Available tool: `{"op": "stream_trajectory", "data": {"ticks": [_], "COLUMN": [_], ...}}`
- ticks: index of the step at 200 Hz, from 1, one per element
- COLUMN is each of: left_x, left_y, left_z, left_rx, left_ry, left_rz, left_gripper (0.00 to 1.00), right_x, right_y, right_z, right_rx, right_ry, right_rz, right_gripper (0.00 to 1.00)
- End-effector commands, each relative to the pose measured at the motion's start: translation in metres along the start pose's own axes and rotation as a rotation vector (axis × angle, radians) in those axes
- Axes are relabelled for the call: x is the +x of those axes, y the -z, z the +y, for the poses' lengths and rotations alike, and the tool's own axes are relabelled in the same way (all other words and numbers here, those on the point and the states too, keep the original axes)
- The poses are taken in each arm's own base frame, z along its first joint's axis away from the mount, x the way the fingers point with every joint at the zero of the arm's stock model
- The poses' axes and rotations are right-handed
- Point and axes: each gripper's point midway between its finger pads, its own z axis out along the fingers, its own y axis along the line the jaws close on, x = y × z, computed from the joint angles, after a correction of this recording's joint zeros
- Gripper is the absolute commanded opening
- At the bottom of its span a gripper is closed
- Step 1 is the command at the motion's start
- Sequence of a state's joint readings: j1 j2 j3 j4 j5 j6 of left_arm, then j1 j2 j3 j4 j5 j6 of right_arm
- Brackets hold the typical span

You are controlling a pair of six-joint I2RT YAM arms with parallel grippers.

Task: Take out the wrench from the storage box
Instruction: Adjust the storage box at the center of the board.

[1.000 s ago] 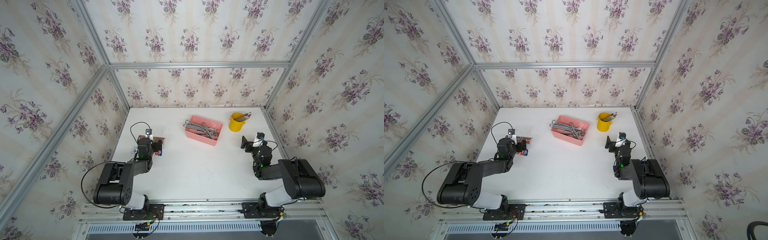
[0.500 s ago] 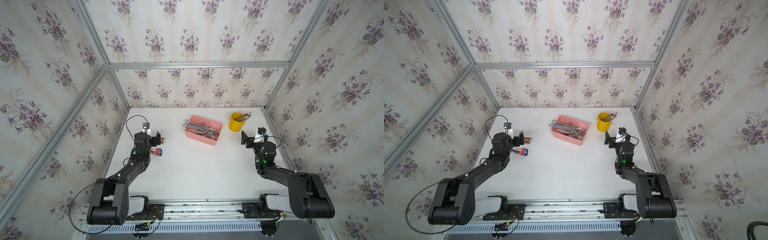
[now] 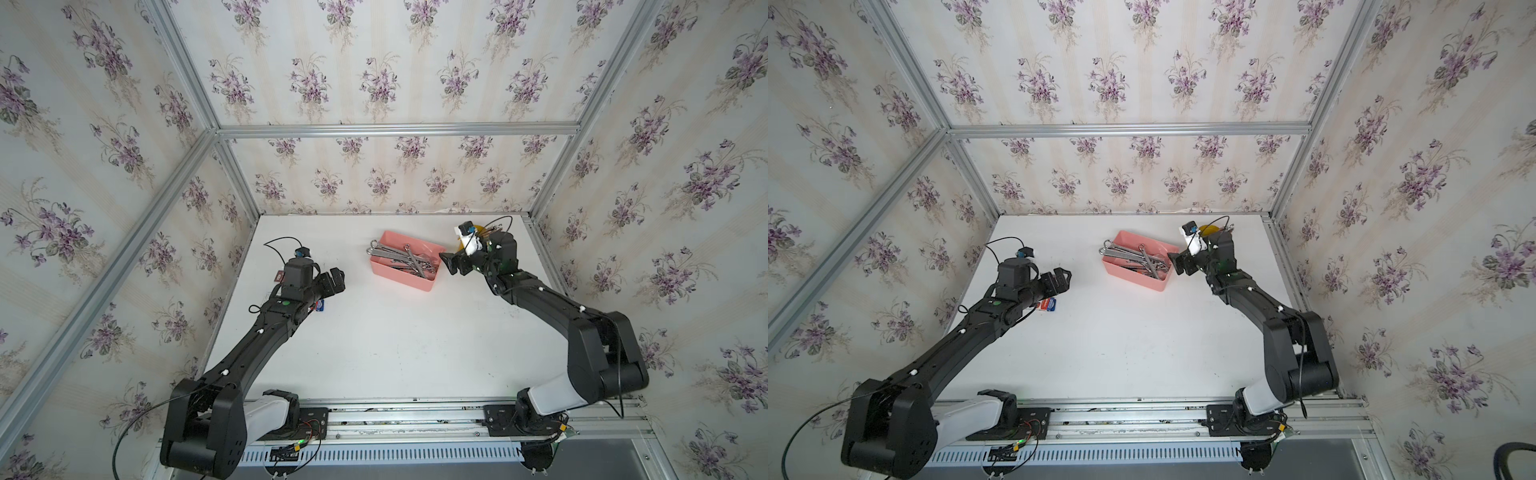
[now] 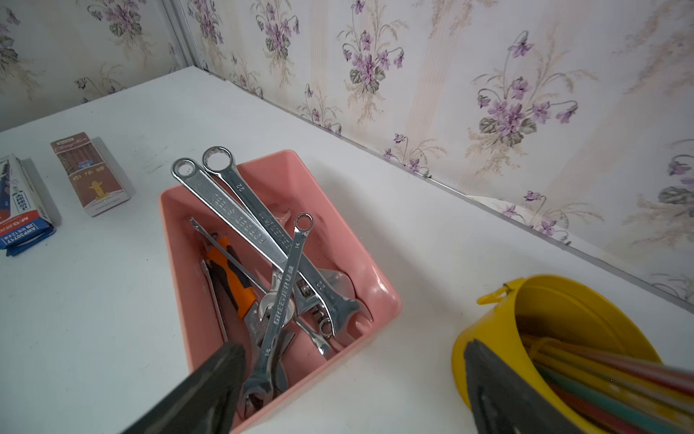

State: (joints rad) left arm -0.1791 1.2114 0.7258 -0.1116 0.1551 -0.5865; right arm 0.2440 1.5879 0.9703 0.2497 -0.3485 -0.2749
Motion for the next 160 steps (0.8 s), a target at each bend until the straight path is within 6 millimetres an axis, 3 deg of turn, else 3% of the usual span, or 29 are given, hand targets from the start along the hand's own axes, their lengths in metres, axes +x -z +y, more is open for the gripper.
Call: {"op": "stream_trajectory", "data": {"ticks": [1, 34, 76, 131, 160], "left_x": [0.02, 0.037, 0.05, 0.06, 0.063], "left_y": [-0.006, -0.018, -0.026, -0.037, -0.039], "left_z": [-0.018, -0.051, -0.074, -0.086, -0.086], "left_rx": [0.066, 0.141, 0.166, 0.159, 0.149], "left_ry": [0.115, 0.127, 0.115, 0.085, 0.079], "left_rz": [0.114, 0.221, 0.296, 0.346, 0.363], "left_gripper": [0.99, 0.99, 0.99, 0.99, 0.99], "right_x": [0.016, 0.02, 0.03, 0.047, 0.044], "right_y": [-0.028, -0.076, -0.121, -0.143, -0.147], "right_z": [-0.001, -0.021, -0.034, -0.021, -0.019], "right_rx": [-0.053, -0.03, -0.067, -0.199, -0.216], "right_ry": [0.009, 0.023, 0.067, 0.098, 0.103], "right_rz": [0.117, 0.195, 0.285, 0.348, 0.342], "right_gripper": [0.9, 0.84, 0.67, 0.61, 0.57]}}
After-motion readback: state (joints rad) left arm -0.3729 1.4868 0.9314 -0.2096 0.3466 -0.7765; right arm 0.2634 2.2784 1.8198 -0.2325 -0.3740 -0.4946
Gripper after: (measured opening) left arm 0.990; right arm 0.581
